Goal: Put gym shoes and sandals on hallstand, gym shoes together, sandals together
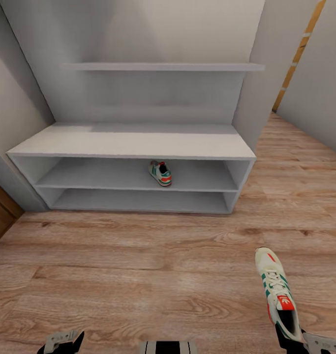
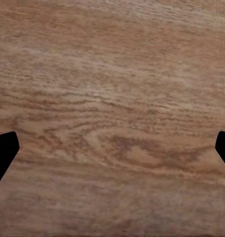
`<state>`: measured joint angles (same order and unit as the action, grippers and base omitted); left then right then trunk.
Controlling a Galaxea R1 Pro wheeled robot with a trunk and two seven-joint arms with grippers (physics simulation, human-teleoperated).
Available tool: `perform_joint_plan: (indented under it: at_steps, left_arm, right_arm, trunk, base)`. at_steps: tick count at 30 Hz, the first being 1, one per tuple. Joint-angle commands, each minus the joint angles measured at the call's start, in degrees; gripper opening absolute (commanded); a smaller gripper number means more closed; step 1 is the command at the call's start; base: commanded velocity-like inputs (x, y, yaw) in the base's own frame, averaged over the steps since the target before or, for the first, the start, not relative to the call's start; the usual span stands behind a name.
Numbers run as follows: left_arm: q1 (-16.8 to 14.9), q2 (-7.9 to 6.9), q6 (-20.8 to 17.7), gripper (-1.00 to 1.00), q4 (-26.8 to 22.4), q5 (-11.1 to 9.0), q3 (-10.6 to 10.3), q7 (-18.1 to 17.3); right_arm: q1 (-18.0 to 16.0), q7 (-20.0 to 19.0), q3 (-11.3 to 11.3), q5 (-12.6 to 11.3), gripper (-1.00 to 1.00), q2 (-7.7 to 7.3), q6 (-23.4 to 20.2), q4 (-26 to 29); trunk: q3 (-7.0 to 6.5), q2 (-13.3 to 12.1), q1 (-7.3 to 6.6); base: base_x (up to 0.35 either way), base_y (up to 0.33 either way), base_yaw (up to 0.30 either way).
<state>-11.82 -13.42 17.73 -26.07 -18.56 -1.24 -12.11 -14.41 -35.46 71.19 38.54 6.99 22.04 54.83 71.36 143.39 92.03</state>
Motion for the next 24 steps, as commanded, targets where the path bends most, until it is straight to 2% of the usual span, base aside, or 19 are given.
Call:
perform_joint_plan:
  at_steps: [1,17,22,23,24]
  left_arm:
    - [-0.05,-0.03,0.11,1.0,0.08,-0.6,-0.12,-0.36]
    - [-0.05,0.02,0.14,1.0,-0.51,-0.62,-0.62,-1.24]
    - [-0.22,-0.02,0.15,1.0,-0.97,-0.63,-0.59,-7.12]
    - [-0.32,-0.14,0.14,1.0,-1.21,-0.78,-0.37,-10.53]
    - [-0.33,-0.22,0.13,1.0,-1.31,-0.87,-0.28,-12.43]
  right_arm:
    - [-0.09,-0.26,0.32,0.48,-1.0,0.04,0.37,0.1]
    - [-0.09,-0.32,0.23,0.51,-1.0,0.24,0.37,0.29]
    - [-0.09,-0.32,-0.03,0.73,-1.0,0.24,0.24,-0.35]
    - [-0.09,-0.28,-0.13,0.83,-1.0,0.27,0.12,-1.12]
    - [-0.09,-0.25,-0.25,0.9,-1.0,0.27,0.01,-1.77]
  trunk:
    - [0.04,0.02,-0.02]
    - [0.04,0.02,-0.02]
    - [0.04,0.02,-0.02]
    - [0.04,0.02,-0.02]
    - [0.04,0.02,-0.02]
  base:
    - [-0.065,0.082,0.119]
    - [-0.011,0.014,0.021]
    - [0.0,0.0,0.0]
    - [0.0,0.0,0.0]
    - [0.0,0.0,0.0]
